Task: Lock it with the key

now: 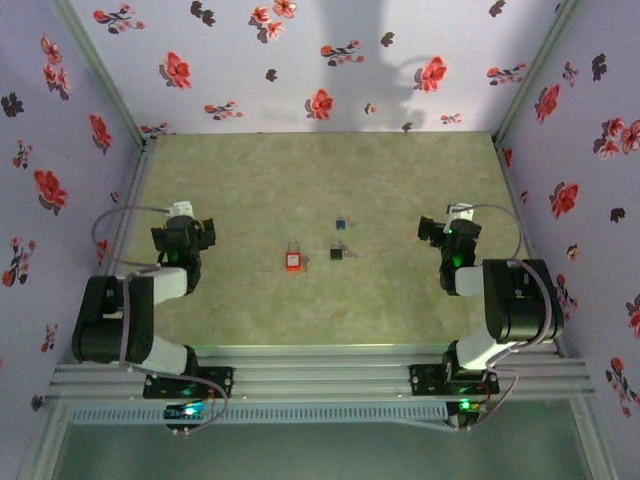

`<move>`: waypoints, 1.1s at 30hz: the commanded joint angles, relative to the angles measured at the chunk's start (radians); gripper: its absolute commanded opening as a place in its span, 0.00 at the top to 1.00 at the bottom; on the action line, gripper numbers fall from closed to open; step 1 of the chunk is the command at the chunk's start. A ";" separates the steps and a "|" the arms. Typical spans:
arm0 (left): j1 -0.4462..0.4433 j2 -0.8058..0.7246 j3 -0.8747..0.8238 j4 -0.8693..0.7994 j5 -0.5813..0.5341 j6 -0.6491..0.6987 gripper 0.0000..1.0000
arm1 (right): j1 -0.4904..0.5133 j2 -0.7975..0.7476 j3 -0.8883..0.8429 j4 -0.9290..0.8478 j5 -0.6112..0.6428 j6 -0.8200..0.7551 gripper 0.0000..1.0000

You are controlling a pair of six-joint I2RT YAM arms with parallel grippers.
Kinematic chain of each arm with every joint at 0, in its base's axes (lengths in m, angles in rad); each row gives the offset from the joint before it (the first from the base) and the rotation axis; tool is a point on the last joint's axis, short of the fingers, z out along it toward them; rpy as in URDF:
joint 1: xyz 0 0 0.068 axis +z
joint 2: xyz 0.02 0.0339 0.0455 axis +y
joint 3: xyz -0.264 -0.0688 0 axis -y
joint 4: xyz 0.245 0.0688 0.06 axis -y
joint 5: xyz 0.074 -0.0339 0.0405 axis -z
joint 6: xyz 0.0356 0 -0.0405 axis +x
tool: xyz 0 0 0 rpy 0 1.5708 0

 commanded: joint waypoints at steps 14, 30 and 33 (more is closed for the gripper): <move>0.010 0.072 -0.085 0.296 0.047 0.010 0.00 | -0.003 -0.002 -0.001 0.020 -0.009 0.017 0.01; -0.018 0.082 -0.111 0.363 0.045 0.066 0.00 | -0.003 -0.002 -0.001 0.018 -0.010 0.019 0.01; -0.018 0.082 -0.111 0.364 0.045 0.065 0.00 | -0.003 -0.002 -0.001 0.018 -0.010 0.019 0.01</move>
